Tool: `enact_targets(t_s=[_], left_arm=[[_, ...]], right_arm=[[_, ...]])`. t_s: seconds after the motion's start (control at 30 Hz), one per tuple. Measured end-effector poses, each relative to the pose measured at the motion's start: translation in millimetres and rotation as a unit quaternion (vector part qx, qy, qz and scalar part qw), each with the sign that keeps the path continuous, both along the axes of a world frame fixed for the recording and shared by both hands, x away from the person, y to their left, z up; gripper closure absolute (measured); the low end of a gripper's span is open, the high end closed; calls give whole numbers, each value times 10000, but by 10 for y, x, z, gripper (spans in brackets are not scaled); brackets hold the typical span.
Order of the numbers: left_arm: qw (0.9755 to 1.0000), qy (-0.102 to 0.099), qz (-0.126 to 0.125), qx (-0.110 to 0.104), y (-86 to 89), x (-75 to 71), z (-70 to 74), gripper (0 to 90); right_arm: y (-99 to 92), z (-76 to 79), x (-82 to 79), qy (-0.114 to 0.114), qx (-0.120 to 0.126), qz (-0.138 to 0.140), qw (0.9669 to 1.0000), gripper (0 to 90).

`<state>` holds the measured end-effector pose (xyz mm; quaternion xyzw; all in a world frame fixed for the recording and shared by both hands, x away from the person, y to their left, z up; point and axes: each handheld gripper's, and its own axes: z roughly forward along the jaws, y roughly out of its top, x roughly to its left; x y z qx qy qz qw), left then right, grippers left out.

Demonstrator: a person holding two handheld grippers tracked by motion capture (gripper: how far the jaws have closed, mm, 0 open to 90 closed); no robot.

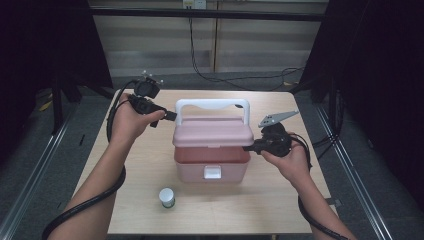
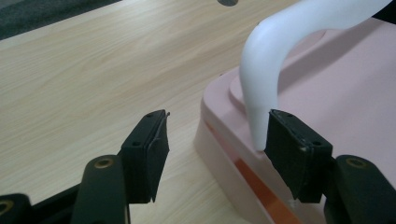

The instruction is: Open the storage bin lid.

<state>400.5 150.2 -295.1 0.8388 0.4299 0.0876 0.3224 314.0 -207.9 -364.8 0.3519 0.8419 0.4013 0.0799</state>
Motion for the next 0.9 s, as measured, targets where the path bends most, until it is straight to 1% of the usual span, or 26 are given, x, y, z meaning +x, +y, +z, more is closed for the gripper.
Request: enact_targets(t_s=[0.1,0.13,0.2,0.23,0.3,0.33,0.57,0.63,0.67,0.7,0.8,0.9], left_arm=[[10000,-25,83,10,97,-10,-3,385],[9999,4,118,33,124,-14,-13,384],[9999,2,155,64,181,-15,-49,384],[9998,36,166,54,197,-16,-63,384],[9997,40,197,113,221,-17,-102,384],[9997,73,206,116,234,-18,-131,384],[9995,203,153,193,240,-12,-316,384],[9994,231,157,190,227,-13,-356,384],[9994,244,124,222,222,-14,-371,385],[9994,255,120,193,212,-16,-389,385],[9994,281,68,201,193,-25,-427,385],[9992,341,48,178,184,-32,-473,385]], right_arm=[[7,26,2,-13,-13,-2,10000,900],[5,32,6,-29,-10,10,10000,900],[6,49,6,-22,-3,-26,10000,900],[8,51,9,-26,-12,-10,10000,900],[11,53,10,-25,-28,-7,10000,900],[9,54,11,-19,-25,-14,10000,900],[0,75,27,-24,47,-33,10000,900],[-4,92,38,-33,72,-67,9999,900],[-6,103,44,-39,95,-69,9999,900],[-3,112,47,-38,109,-68,9999,900],[9,137,49,-48,45,-88,9999,900],[6,154,55,-67,63,-93,9999,900]])
